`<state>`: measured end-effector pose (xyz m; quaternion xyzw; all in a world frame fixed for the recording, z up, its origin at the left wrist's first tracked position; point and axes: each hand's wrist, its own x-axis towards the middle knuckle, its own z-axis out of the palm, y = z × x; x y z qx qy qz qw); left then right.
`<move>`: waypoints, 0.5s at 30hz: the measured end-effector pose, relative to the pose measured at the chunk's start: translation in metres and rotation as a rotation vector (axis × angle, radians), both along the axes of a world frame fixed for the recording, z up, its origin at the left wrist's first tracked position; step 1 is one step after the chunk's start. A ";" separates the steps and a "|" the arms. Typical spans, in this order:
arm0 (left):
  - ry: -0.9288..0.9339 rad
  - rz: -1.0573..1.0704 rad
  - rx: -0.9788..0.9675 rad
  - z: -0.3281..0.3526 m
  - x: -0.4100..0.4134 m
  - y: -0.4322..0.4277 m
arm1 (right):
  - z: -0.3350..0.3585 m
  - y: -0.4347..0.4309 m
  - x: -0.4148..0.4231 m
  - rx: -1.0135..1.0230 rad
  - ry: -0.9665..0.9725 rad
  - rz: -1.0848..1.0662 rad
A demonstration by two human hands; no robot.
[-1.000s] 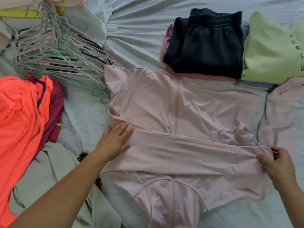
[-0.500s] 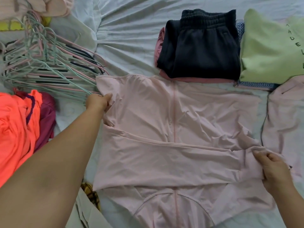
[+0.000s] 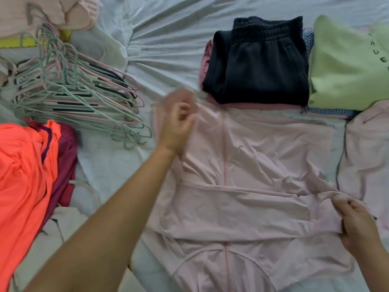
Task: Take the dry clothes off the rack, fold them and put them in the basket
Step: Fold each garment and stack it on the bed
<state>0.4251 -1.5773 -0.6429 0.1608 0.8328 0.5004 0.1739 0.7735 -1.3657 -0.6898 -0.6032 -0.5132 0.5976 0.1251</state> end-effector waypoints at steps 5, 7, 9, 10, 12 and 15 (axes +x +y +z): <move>0.022 0.061 -0.271 -0.025 0.072 -0.035 | 0.012 0.004 0.009 0.073 -0.008 0.008; 0.010 0.106 -0.526 -0.040 0.095 -0.092 | 0.014 0.007 0.014 0.065 0.008 0.034; -0.048 0.133 -0.684 -0.047 0.113 -0.143 | 0.015 0.009 0.015 0.040 0.014 0.043; -0.098 0.145 -0.708 -0.049 0.117 -0.159 | 0.017 0.009 0.014 0.016 0.018 0.058; -0.232 0.188 -0.604 -0.047 0.117 -0.178 | 0.013 0.005 0.010 0.010 0.029 0.053; -0.144 0.061 -0.513 -0.031 0.122 -0.182 | 0.012 0.009 0.013 -0.041 0.087 0.003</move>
